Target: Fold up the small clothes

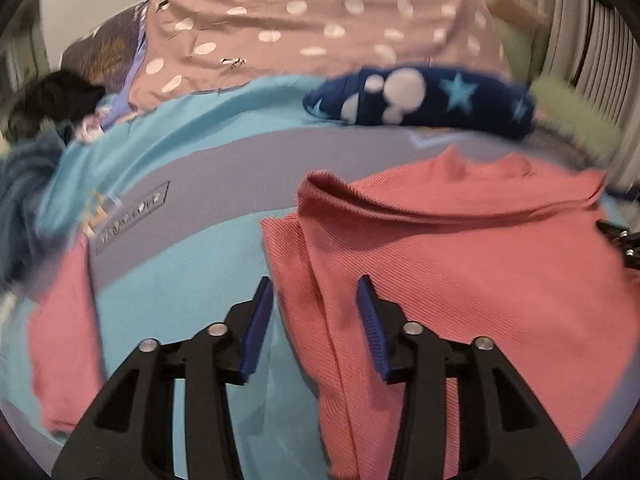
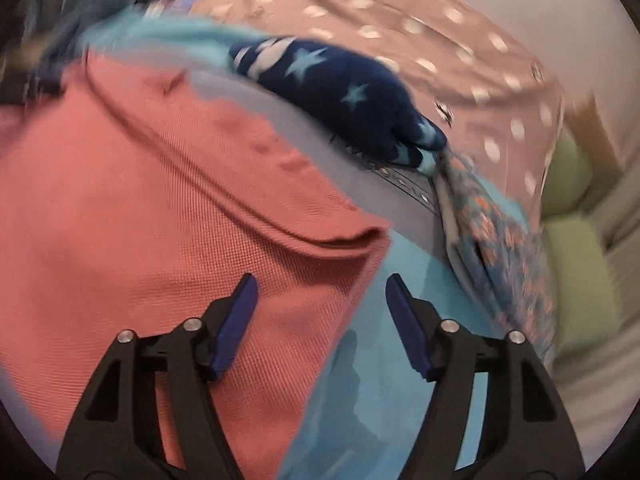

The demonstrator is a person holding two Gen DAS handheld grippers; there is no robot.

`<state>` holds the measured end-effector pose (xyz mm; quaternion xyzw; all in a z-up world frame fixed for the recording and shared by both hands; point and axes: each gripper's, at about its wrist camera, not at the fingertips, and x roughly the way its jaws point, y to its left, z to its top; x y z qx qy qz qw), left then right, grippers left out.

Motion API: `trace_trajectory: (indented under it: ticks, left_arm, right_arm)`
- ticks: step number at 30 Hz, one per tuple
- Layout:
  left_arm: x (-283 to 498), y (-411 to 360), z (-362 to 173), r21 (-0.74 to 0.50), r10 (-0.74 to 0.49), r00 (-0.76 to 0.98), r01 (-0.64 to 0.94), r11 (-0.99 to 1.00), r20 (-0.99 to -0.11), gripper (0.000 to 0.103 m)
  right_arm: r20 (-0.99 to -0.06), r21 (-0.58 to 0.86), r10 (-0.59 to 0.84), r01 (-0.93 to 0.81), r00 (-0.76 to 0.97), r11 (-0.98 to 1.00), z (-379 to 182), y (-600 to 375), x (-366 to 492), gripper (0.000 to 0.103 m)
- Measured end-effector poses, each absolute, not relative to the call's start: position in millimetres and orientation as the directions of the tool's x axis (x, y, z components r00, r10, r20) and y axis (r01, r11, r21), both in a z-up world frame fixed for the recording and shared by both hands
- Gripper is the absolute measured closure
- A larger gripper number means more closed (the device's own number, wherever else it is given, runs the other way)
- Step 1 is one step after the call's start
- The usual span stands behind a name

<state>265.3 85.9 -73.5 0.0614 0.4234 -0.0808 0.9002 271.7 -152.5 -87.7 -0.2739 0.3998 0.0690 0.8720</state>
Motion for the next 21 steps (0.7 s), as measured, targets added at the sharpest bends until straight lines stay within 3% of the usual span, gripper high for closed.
trace_trajectory:
  ticks: [2, 6, 10, 16, 18, 19, 20, 21]
  left_arm:
    - [282.4, 81.6, -71.6, 0.066, -0.081, 0.637, 0.204, 0.977, -0.766, 0.055]
    - [321.3, 79.5, -74.4, 0.121, -0.007, 0.638, 0.156, 0.98, -0.77, 0.052]
    - [338.9, 99.0, -75.3, 0.034, -0.002, 0.629, 0.045, 0.998, -0.777, 0.051]
    - [336.0, 117.5, -79.0, -0.183, -0.187, 0.601, 0.069, 0.981, -0.777, 0.051]
    - [336.9, 117.6, -78.5, -0.236, -0.24, 0.592, 0.086, 0.968, -0.769, 0.053]
    - [339.7, 117.9, -78.1, -0.27, -0.28, 0.583, 0.106, 0.957, -0.763, 0.066]
    - [342.1, 115.5, -78.6, -0.282, -0.296, 0.576, 0.116, 0.952, -0.762, 0.092]
    - [344.6, 112.9, -79.3, -0.288, -0.305, 0.566, 0.123, 0.95, -0.765, 0.1]
  right_arm:
    - [-0.73, -0.396, -0.105, -0.293, 0.675, 0.87, -83.6, -156.3, 295.7, 0.029]
    - [-0.702, -0.309, -0.149, -0.109, 0.696, 0.945, -75.8, -183.7, 346.5, 0.029]
    - [-0.723, -0.079, -0.058, 0.001, 0.688, 0.997, -70.6, -220.1, 358.2, 0.039]
    - [-0.737, 0.105, 0.127, -0.074, 0.664, 0.992, -72.1, -229.3, 337.8, 0.039]
    - [-0.745, 0.113, 0.129, -0.066, 0.655, 0.991, -71.7, -229.0, 339.0, 0.039]
    - [-0.753, 0.109, 0.122, -0.06, 0.647, 0.992, -73.7, -229.8, 343.4, 0.044]
    - [-0.757, 0.12, 0.134, -0.065, 0.64, 0.991, -75.4, -230.0, 348.0, 0.062]
    - [-0.762, 0.145, 0.157, -0.071, 0.629, 0.987, -78.3, -230.6, 352.0, 0.07]
